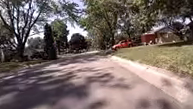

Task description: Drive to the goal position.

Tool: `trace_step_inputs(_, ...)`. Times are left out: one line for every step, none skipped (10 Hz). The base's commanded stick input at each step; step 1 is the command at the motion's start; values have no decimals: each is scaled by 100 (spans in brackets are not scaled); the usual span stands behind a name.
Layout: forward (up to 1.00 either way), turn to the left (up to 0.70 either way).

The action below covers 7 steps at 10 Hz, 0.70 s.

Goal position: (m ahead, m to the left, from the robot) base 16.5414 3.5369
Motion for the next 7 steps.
trace_step_inputs(62, 0)
trace_step_inputs(35, 0)
trace_step_inputs(40, 0)
trace_step_inputs(49, 0)
trace_step_inputs(50, 0)
trace_step_inputs(50, 0)
trace_step_inputs(50, 0)
